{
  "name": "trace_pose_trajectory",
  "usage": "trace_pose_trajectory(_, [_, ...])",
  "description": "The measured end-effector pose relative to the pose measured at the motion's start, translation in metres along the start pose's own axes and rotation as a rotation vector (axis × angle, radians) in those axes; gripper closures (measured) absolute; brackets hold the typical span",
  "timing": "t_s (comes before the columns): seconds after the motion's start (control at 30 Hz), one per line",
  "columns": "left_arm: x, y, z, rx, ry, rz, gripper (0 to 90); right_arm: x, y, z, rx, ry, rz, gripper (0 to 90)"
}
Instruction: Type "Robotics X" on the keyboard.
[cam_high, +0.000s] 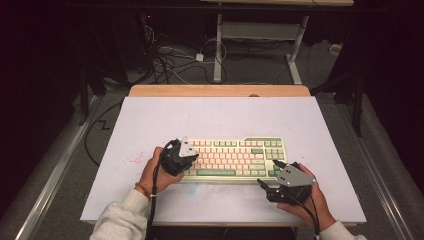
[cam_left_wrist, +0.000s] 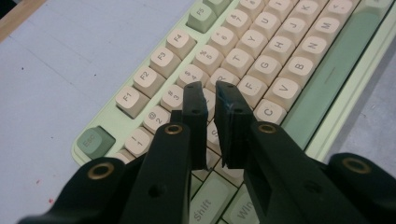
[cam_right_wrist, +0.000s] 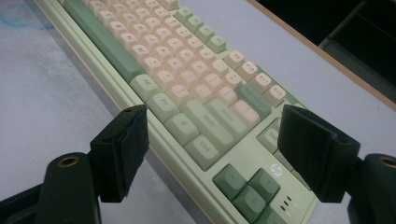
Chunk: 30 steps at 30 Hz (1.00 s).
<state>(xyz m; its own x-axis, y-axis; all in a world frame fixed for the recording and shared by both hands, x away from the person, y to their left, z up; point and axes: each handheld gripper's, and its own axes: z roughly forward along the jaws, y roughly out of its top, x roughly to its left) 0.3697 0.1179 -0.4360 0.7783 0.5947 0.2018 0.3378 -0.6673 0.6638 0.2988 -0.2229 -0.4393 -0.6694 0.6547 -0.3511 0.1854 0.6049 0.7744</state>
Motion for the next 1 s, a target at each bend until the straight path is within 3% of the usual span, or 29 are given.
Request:
trace_pose_trajectory(0.23, [0.000, 0.000, -0.007, -0.025, 0.008, -0.002, 75.7, 0.000, 0.000, 0.000, 0.001, 0.002, -0.001, 24.8])
trace_pose_trajectory(0.57, [-0.003, -0.002, -0.014, -0.082, 0.049, 0.005, 52.0, -0.002, -0.001, -0.001, 0.006, -0.001, 0.008, 24.8])
trace_pose_trajectory(0.67, [-0.005, -0.002, -0.016, -0.101, 0.075, 0.010, 47.5, -0.002, -0.001, -0.001, 0.006, 0.001, 0.003, 24.8])
trace_pose_trajectory(1.0, [-0.010, -0.002, -0.019, -0.127, 0.090, -0.001, 34.6, -0.003, -0.002, -0.003, 0.003, -0.002, 0.007, 24.7])
